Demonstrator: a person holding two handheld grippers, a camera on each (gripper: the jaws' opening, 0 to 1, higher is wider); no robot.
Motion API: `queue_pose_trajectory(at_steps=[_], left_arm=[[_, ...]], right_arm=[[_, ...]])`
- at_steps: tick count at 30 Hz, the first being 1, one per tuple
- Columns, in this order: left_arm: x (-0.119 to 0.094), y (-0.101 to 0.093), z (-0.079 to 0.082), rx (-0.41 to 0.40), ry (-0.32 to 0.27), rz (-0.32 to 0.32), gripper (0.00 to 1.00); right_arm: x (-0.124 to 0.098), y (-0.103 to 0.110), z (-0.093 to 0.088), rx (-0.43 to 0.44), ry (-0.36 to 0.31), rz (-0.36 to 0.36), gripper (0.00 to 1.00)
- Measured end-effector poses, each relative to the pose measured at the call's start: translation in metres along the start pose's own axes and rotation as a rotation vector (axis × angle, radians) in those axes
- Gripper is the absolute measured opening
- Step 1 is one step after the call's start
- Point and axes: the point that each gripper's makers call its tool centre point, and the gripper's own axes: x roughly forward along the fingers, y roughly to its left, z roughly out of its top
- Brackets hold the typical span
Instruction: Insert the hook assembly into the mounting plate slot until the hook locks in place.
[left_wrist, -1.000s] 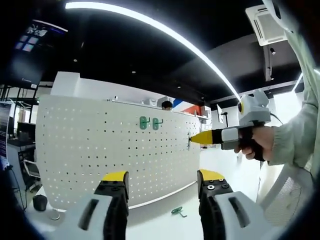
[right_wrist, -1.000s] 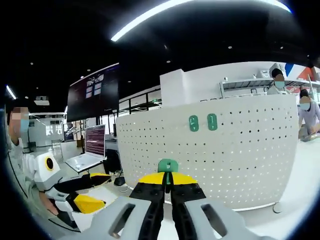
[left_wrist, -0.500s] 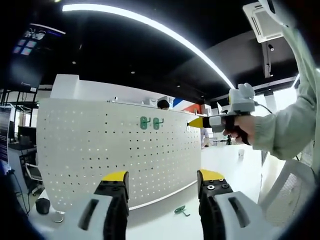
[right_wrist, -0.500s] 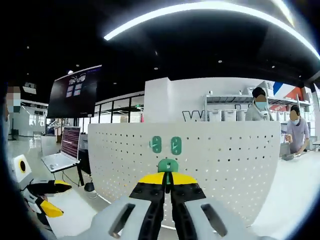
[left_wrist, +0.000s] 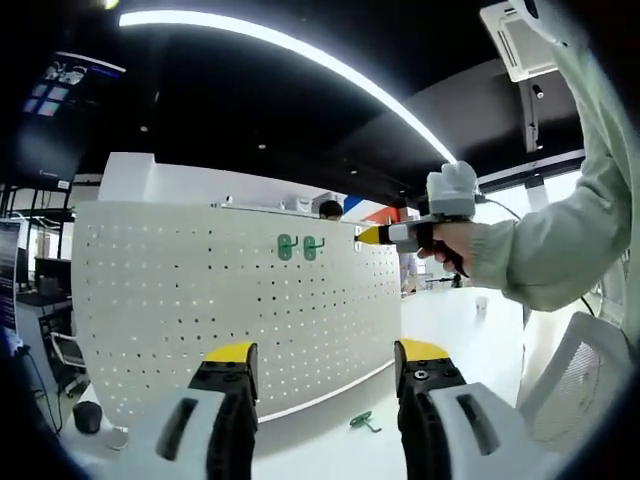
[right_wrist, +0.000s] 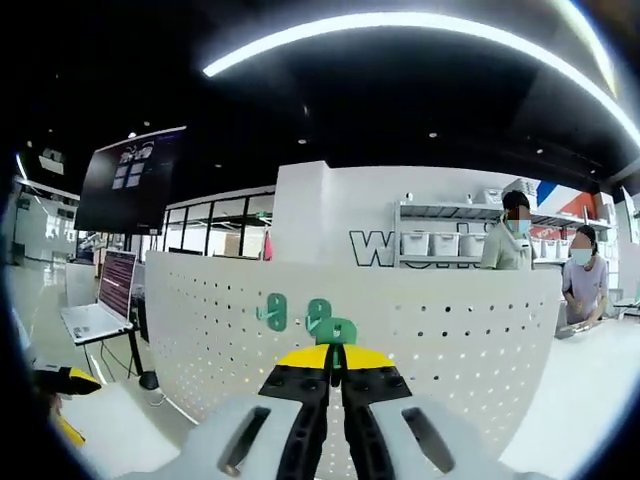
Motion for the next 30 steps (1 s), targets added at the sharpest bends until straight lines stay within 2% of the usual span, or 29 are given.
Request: queue_pose_trajectory(at_steps=[23,30], left_arm=[[0.000,0.004,0.004,0.001,-0.018,0.007,0.57],[0.000,0.005,0.006,-0.004,-0.024,0.012,0.57]], right_arm=[[0.043,-0.026,-0.006,-0.047,0.051,-0.060,0.01],[0.052,-0.030,-0.011,-0.035,0.071,-0.074,0.01]])
